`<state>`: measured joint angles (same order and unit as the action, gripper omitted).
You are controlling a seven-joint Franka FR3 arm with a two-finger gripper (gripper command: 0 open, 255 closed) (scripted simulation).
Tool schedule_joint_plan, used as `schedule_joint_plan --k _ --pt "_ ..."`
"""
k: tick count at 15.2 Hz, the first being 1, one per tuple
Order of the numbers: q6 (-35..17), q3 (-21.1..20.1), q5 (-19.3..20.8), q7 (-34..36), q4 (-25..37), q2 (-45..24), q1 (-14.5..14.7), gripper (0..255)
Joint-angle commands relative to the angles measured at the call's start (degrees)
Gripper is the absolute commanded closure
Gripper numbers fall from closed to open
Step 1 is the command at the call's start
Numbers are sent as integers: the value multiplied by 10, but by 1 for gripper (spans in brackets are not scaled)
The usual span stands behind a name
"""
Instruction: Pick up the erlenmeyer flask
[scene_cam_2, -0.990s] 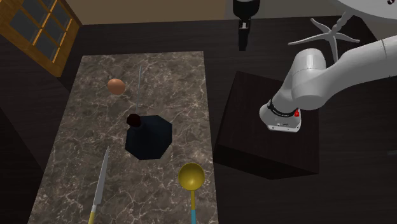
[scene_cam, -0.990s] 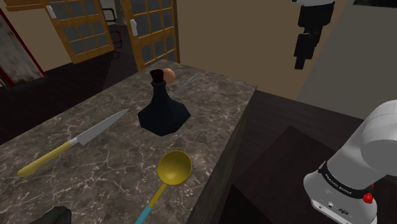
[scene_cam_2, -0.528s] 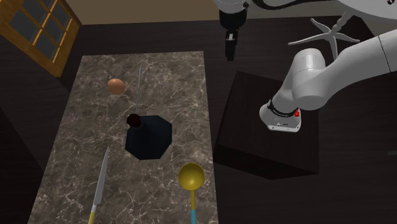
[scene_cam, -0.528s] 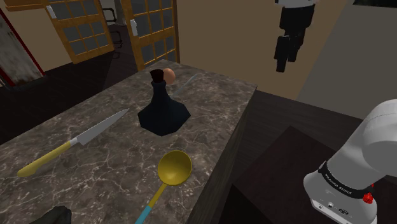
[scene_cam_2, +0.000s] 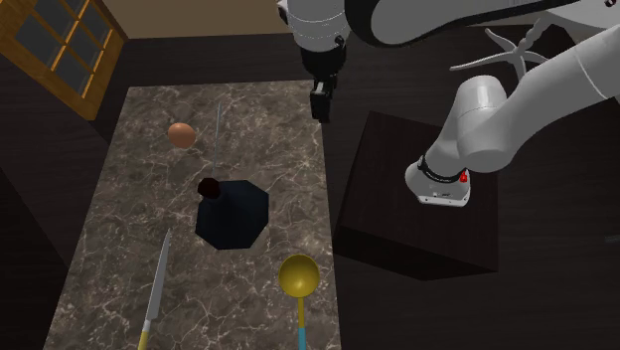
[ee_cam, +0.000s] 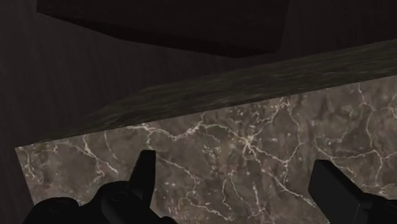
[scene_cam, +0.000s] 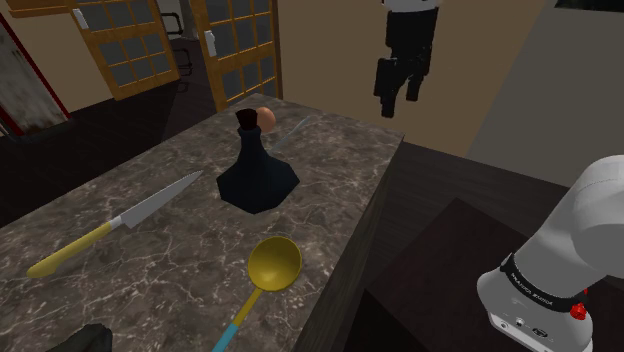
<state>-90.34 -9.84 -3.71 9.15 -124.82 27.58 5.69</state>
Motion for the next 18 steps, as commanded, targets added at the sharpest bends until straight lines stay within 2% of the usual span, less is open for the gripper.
schedule_joint_plan --k 1,10,18 --pt "-9 -17 -7 25 26 -28 5 0" --pt "-41 -90 -2 137 173 -179 25 0" --pt "-31 -137 55 240 362 -345 64 0"
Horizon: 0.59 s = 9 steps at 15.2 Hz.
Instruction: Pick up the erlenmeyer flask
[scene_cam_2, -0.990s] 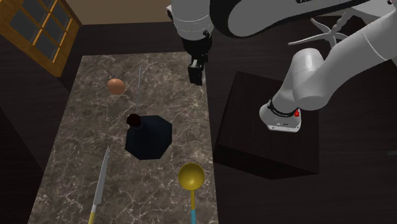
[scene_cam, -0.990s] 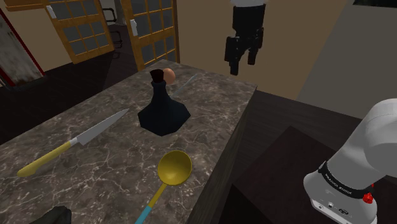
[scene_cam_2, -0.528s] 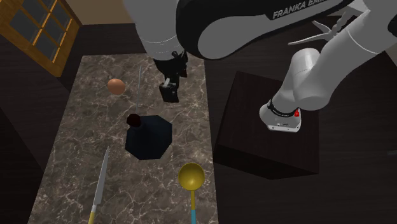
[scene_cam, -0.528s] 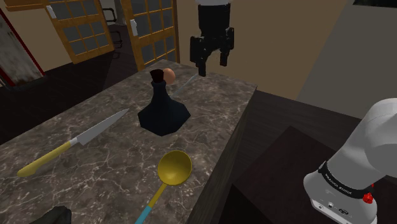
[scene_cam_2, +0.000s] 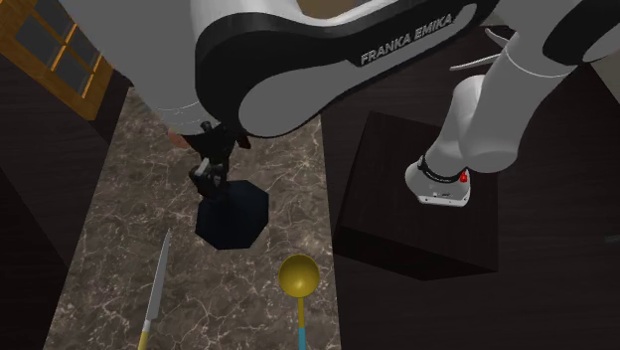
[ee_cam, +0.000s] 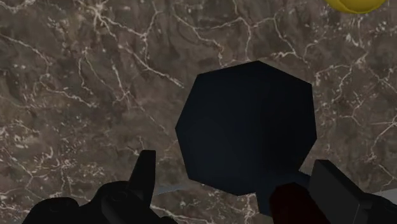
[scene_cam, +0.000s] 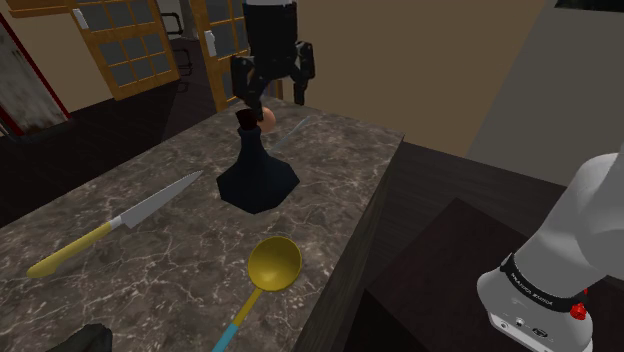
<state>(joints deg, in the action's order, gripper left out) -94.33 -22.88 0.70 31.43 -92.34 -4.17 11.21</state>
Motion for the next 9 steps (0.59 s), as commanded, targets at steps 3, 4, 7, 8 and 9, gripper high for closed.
schedule_joint_plan --k 3,4,7,8,9 --pt "28 -17 43 54 131 -100 36 0" --pt "29 -16 43 54 133 -101 37 0" --pt "3 -15 41 53 102 -96 34 0" --pt "-5 -15 40 53 93 -94 34 0" --pt "-13 -14 40 52 83 -93 33 0"
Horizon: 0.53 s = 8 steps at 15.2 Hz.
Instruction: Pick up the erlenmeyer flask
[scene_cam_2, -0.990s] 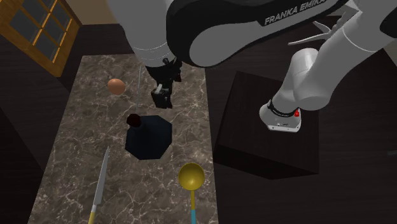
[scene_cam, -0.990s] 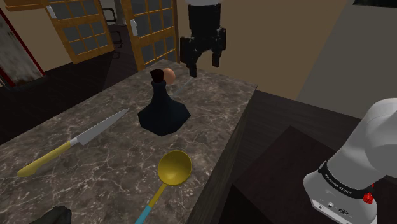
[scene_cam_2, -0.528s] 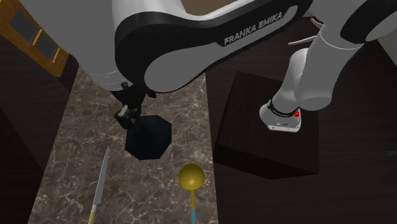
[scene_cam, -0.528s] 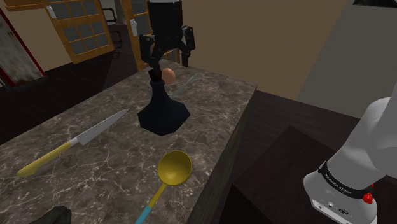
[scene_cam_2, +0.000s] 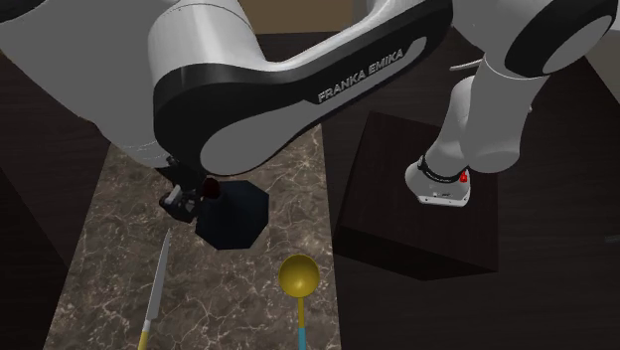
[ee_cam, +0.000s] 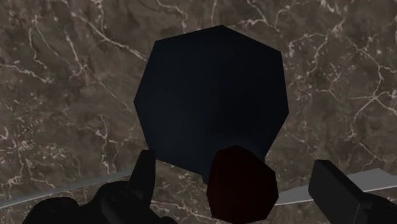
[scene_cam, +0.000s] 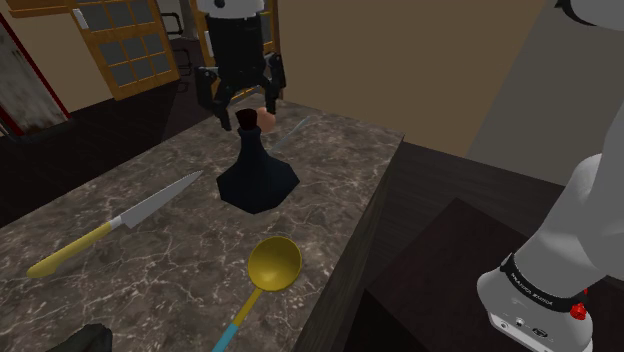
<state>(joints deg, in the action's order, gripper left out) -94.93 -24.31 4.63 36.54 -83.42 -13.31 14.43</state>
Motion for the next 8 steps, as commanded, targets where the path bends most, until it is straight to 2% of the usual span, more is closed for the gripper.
schedule_joint_plan --k 1,4,5,8 --pt "-16 0 0 1 -15 0 0 0" --pt "-28 0 0 1 -29 1 -1 0" --pt "-28 0 0 1 -29 1 -1 255" --pt "-28 0 0 1 -28 1 -1 255"
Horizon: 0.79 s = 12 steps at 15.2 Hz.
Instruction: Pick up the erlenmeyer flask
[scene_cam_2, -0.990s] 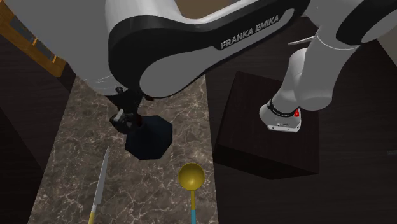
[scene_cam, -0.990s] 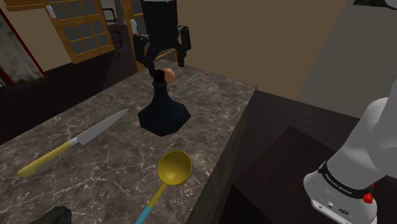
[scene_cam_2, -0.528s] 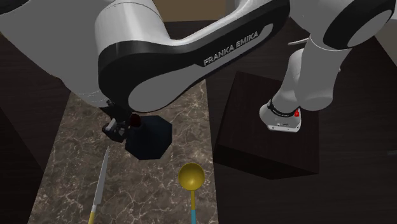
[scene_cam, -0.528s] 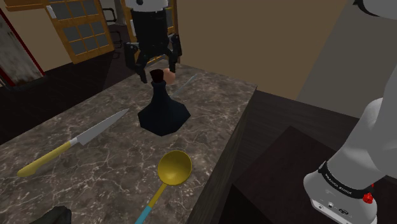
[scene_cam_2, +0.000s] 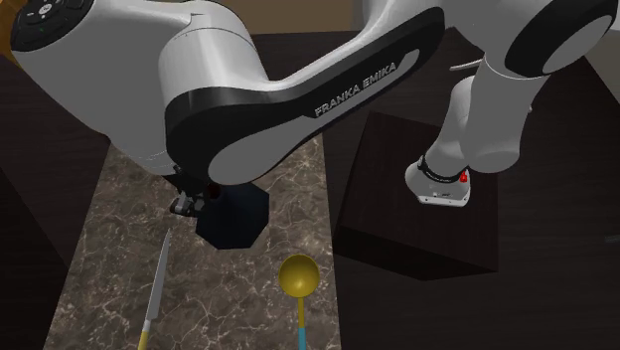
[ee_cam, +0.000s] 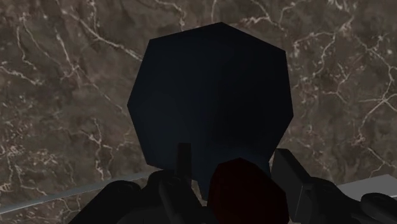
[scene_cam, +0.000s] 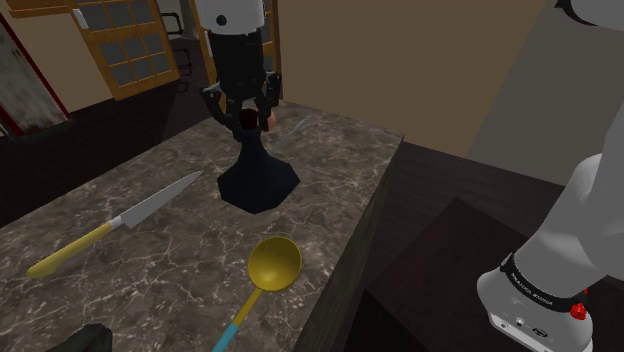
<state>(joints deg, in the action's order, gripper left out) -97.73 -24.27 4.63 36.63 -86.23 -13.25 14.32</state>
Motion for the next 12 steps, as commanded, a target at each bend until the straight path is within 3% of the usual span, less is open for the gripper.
schedule_joint_plan --k 1,6,12 --pt "0 0 0 0 0 0 0 255" --pt "0 0 0 0 -1 0 0 255" --pt "49 -1 3 1 56 -7 5 255"
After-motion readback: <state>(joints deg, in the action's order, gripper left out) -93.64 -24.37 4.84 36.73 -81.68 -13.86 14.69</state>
